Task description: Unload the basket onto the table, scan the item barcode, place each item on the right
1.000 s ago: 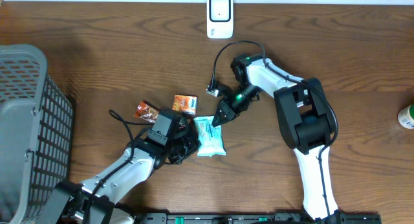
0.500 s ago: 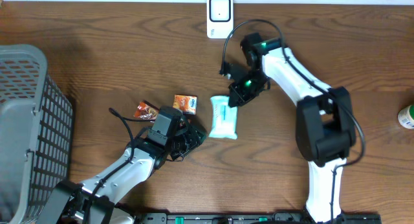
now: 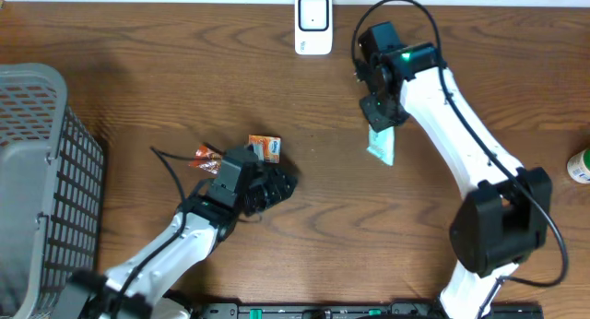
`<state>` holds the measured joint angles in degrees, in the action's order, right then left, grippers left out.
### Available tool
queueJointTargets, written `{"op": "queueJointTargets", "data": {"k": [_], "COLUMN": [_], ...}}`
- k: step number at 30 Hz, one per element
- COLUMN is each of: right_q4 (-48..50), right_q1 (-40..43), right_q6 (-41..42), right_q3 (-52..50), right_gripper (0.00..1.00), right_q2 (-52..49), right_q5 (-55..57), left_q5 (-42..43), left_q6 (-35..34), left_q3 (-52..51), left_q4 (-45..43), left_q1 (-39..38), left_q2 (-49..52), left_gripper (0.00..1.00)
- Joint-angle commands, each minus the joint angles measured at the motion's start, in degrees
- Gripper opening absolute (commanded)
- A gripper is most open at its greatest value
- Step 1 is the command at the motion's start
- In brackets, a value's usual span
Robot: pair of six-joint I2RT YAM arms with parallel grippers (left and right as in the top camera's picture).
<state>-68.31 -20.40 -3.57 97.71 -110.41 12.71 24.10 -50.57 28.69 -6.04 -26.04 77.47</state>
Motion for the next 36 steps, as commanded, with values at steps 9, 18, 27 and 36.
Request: {"op": "queueJointTargets", "data": {"k": [9,18,27,36], "right_q4": [-0.52,3.96,2.47,0.85], "right_q1": [-13.46,-19.39,-19.43,-27.32], "right_q6": [11.85,14.23,12.94,17.49], "right_q3": [0.02,-0.02,-0.02,-0.04], "right_gripper": [0.02,0.02,0.02,0.02], "right_q2": [1.66,-1.16,-5.03,-6.84], "right_q5": [6.69,8.44,21.79,21.27], "left_q5": [-22.18,-38.34,-44.39,-55.93], "left_q6": [13.94,16.11,21.00,24.00], "left_q3": [14.49,25.00,33.05,43.50], "left_q4": [14.53,34.51,36.72,36.85], "left_q1": [-0.02,-0.02,-0.02,-0.02], "left_q2": [-20.28,-34.82,-39.52,-39.52], "left_gripper": [0.63,0.64,0.65,0.67]}}
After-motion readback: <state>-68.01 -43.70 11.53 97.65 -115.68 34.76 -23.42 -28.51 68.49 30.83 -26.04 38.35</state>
